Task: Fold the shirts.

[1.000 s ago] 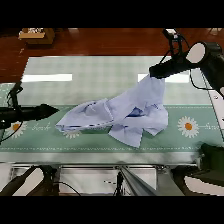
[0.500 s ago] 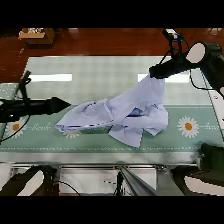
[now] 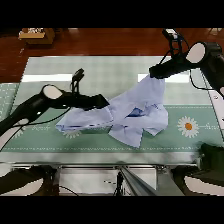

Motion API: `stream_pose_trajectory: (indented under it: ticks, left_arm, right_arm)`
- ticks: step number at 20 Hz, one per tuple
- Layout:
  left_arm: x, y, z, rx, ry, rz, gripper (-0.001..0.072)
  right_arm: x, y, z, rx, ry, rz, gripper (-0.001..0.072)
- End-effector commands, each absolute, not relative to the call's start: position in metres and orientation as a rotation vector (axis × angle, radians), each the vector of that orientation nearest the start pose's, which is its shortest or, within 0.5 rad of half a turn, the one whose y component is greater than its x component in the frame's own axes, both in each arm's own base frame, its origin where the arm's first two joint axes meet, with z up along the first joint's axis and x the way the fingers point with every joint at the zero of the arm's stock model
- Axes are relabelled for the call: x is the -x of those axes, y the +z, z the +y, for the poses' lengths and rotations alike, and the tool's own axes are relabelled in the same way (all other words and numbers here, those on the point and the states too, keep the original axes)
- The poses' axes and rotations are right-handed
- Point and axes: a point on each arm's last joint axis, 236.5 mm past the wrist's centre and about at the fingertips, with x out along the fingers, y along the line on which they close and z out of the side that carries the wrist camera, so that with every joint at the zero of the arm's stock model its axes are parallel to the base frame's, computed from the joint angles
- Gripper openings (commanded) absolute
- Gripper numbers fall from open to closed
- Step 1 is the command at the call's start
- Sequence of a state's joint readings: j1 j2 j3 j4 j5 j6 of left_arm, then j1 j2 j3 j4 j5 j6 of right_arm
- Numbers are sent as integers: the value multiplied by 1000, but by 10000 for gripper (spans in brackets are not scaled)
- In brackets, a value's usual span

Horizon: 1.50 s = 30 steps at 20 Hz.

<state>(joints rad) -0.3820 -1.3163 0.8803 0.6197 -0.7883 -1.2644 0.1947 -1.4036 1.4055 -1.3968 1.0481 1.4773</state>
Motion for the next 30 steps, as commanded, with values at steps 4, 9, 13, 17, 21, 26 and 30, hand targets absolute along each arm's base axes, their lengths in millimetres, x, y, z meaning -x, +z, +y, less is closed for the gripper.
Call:
stream_pose_trajectory:
  ticks: [4, 9, 13, 17, 21, 26, 30]
  left_arm:
    - [-319, -43, -314, 528, -706, 1411, 674]
    - [-293, -65, -290, 427, -626, 1562, 471]
    - [-308, -71, -287, 437, -576, 1521, 236]
    - [-306, -76, -291, 468, -572, 1546, 651]
    - [-313, -69, -301, 542, -575, 1522, 651]
    - [-304, -80, -316, 558, -579, 1551, 585]
    - [-286, -105, -325, 530, -571, 1624, 270]
  right_arm:
    - [-452, 62, 125, 49, 329, 1040, 25]
    - [-452, 63, 126, 49, 329, 1038, 25]
    - [-452, 63, 126, 47, 330, 1039, 25]
    - [-452, 63, 126, 48, 330, 1038, 26]
    - [-453, 64, 126, 47, 329, 1032, 25]
    - [-454, 64, 126, 46, 329, 1027, 25]
    - [-454, 64, 126, 46, 330, 1030, 25]
